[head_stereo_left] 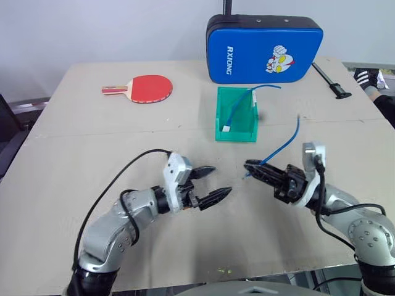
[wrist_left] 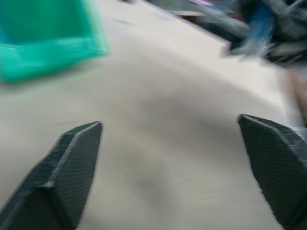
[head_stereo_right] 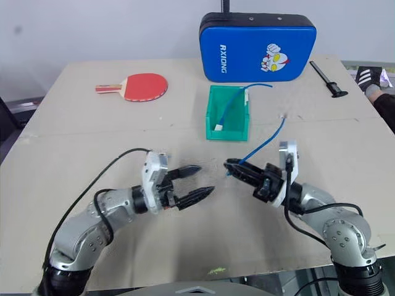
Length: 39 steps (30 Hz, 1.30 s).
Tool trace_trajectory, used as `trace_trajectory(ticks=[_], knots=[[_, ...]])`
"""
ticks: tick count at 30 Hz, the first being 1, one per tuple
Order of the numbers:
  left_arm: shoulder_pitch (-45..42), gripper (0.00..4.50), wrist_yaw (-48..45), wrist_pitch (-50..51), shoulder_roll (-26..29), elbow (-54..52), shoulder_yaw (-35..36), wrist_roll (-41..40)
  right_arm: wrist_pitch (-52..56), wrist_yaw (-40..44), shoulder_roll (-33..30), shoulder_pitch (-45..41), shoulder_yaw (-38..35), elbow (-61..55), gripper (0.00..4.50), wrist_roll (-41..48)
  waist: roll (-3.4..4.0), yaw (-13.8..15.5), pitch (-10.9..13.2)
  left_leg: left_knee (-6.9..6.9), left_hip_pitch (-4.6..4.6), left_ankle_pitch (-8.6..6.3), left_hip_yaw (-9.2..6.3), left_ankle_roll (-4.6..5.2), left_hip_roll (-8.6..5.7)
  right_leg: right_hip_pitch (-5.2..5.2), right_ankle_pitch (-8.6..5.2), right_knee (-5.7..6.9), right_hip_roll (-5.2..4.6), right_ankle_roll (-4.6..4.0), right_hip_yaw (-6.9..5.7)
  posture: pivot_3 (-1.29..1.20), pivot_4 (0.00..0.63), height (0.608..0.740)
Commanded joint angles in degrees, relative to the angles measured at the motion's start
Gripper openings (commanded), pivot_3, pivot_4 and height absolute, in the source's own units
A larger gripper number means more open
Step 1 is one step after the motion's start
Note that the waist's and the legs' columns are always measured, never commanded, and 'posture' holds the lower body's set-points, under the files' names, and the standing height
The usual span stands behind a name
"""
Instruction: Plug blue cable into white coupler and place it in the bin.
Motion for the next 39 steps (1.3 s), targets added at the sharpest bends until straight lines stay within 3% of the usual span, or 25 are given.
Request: trace_trajectory(ticks=[1,5,9,20,24,30,31,34,39], knots=[[5.04,4.42,9.86,-11.93,-2.40,-2.79,1.21,13.91,-5.61,3.72,-0.39,-0.84,-0.70,-0.68,0.00,-5.25,0.00,0.08,0.00,0.00,-0.01,0.00,0.00,0.00,-0.01,0.00,0.00,0.00,-0.01,0.00,0.00,0.00,0.150,0.740],[10.05,4.42,19.38,-19.68,-7.13,1.20,1.18,24.19,-11.76,8.11,-1.89,-2.82,3.57,-0.17,0.00,-15.55,0.00,0.09,0.01,0.00,-0.02,-0.09,0.03,0.16,-0.01,0.00,0.00,-0.04,-0.05,0.00,0.02,0.00,0.150,0.740],[7.16,4.42,24.63,-22.22,-9.97,7.32,0.90,29.70,-15.02,10.18,-1.81,-4.26,6.20,1.35,0.00,-20.59,-0.01,0.23,0.01,0.01,-0.01,-0.11,-0.12,0.19,0.00,0.01,0.00,-0.01,-0.03,0.00,-0.14,0.00,0.150,0.740],[-0.68,4.42,26.30,-20.88,-15.74,20.92,-0.99,29.88,-15.87,9.89,-0.08,-3.67,5.69,1.56,0.00,-21.90,-0.01,0.03,0.02,0.00,-0.04,0.01,-0.17,-0.01,-0.01,0.00,0.01,0.03,-0.04,0.02,-0.24,0.00,0.150,0.740],[1.04,3.22,27.33,-18.56,-16.23,21.71,0.06,29.75,-16.04,9.14,-0.02,-3.21,5.15,1.20,0.00,-22.18,0.00,0.00,0.01,-0.02,-0.01,-0.06,-0.19,0.11,0.00,0.02,0.02,0.03,-0.05,0.02,-0.25,0.00,0.150,0.740],[0.43,0.52,25.89,-18.66,-15.86,22.89,-0.05,29.32,-16.25,8.60,-0.03,-3.18,5.20,1.16,0.00,-23.07,0.04,-0.15,-0.01,-0.02,0.09,-0.10,-0.19,0.17,0.03,0.02,0.02,0.13,-0.01,0.01,-0.21,0.00,0.150,0.740],[0.24,0.32,25.72,-18.77,-15.78,23.09,-0.11,29.32,-16.27,8.53,-0.03,-3.29,5.25,1.24,0.00,-23.25,0.05,-0.10,-0.02,-0.02,0.09,-0.10,-0.21,0.17,0.03,0.02,0.02,0.14,-0.01,0.01,-0.22,0.00,0.150,0.740],[-1.05,0.32,22.20,-20.19,-14.78,24.38,-1.86,28.61,-16.50,8.03,0.19,-4.51,6.75,1.77,0.00,-25.40,0.10,-0.02,-0.05,-0.02,0.09,-0.09,-0.20,0.17,0.02,0.02,0.02,0.15,-0.01,0.01,-0.22,0.00,0.150,0.740],[-5.28,0.32,13.61,-22.41,-14.08,28.24,-7.24,26.80,-20.58,2.55,3.97,-11.66,16.50,9.82,0.00,-41.28,0.21,0.15,-0.12,0.01,0.09,-0.09,-0.18,0.17,-0.02,0.01,0.02,0.18,0.03,-0.01,-0.35,0.00,0.150,0.740]])
